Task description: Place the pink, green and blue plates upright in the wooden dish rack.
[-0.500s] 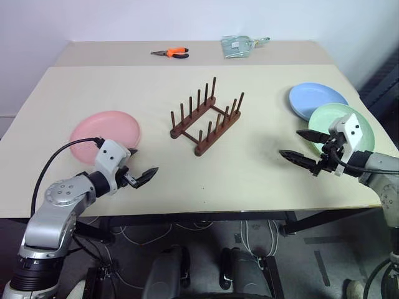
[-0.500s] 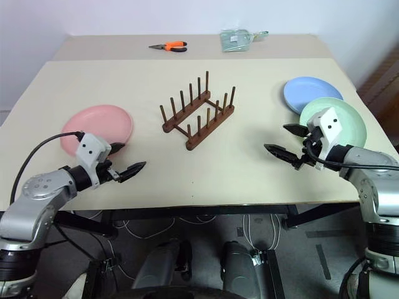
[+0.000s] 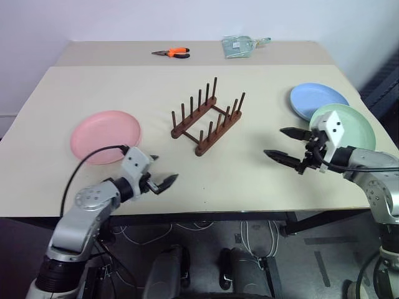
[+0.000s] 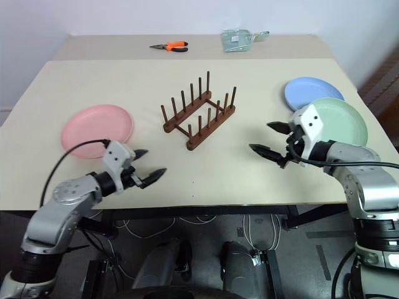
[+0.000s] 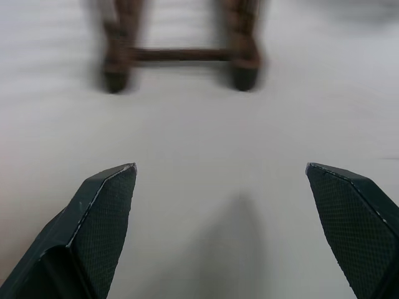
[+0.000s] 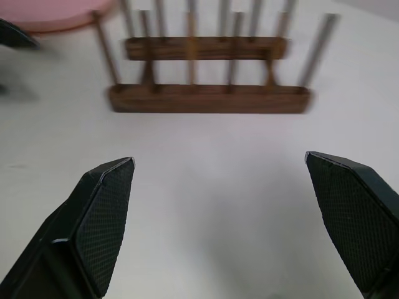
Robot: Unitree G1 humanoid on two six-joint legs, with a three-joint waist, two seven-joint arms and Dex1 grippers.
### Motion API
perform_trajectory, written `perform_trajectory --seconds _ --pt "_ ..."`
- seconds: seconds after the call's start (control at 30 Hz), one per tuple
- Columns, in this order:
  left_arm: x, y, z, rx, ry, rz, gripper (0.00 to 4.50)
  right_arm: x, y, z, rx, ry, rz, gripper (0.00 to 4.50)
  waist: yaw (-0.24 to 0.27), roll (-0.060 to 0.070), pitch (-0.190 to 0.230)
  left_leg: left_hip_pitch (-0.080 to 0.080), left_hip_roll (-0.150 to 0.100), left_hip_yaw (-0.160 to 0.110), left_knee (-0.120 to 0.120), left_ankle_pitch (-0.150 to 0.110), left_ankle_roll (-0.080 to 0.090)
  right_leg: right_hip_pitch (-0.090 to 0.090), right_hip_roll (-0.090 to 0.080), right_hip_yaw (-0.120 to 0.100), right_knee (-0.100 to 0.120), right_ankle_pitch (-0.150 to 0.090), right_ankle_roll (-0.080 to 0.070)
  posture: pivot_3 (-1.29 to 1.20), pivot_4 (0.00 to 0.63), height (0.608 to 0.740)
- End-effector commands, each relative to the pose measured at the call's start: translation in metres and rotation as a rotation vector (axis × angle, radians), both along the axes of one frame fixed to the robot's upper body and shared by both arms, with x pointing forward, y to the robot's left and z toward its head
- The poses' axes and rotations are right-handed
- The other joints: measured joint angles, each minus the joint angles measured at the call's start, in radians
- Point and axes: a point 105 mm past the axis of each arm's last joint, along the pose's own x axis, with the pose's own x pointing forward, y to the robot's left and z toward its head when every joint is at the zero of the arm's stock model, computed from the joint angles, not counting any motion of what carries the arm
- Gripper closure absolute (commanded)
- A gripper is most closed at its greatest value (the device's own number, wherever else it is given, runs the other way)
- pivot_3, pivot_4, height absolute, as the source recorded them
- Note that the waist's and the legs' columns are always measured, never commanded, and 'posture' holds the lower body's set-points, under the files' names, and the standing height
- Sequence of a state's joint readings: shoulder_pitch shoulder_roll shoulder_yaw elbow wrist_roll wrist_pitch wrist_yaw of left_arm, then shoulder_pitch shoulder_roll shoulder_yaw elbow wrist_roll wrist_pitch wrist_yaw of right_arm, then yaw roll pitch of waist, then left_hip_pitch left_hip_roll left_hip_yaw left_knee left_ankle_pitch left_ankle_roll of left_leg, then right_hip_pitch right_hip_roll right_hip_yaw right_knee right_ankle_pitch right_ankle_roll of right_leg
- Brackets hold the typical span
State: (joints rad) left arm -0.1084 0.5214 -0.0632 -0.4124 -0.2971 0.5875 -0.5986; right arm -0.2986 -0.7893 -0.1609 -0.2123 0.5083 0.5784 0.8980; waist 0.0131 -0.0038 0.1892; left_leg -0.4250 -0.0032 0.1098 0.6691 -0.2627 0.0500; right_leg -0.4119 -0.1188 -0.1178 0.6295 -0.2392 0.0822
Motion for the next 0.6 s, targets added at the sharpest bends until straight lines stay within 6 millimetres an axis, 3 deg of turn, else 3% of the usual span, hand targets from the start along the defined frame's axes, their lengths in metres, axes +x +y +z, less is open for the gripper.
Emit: perform_trajectory --seconds 0.03,0.27,0.37,0.5,0.6 --pt "0.008 -0.030 -0.002 0.017 -0.033 -0.044 0.03 -0.005 0.017 0.007 0.011 -0.054 0.016 0.02 0.003 0.000 0.000 0.000 0.000 0.000 0.000 0.000 0.000 0.000 0.000 0.000 0.000 0.000 0.000 0.00 0.150 0.740" --pt "0.047 -0.070 -0.017 -0.009 -0.041 0.015 0.03 -0.016 0.031 0.000 0.020 -0.057 0.016 0.02 0.002 -0.001 0.000 0.000 0.000 0.000 0.001 0.000 0.001 0.001 0.000 0.000 0.000 0.000 0.000 0.00 0.150 0.740" --pt "0.066 -0.079 -0.019 -0.010 -0.052 0.043 0.03 -0.021 0.029 -0.006 0.014 -0.052 -0.004 0.02 0.002 -0.001 -0.001 0.000 0.000 0.000 0.002 0.000 0.001 0.001 0.000 -0.001 0.001 0.000 0.000 0.00 0.150 0.740" --pt "0.074 -0.085 -0.019 -0.021 -0.065 0.020 0.03 -0.024 0.030 -0.011 -0.003 -0.049 -0.016 0.02 0.002 -0.001 -0.001 0.000 0.000 -0.001 0.004 -0.001 0.002 0.001 0.000 -0.001 0.001 0.000 0.000 0.00 0.150 0.740" --pt "0.074 -0.088 -0.018 -0.027 -0.075 -0.011 0.94 -0.024 0.026 -0.011 -0.008 -0.060 -0.039 0.00 0.002 -0.001 -0.001 -0.001 0.000 -0.002 0.007 -0.002 0.003 0.002 0.000 -0.002 0.001 0.000 0.000 0.00 0.150 0.740"
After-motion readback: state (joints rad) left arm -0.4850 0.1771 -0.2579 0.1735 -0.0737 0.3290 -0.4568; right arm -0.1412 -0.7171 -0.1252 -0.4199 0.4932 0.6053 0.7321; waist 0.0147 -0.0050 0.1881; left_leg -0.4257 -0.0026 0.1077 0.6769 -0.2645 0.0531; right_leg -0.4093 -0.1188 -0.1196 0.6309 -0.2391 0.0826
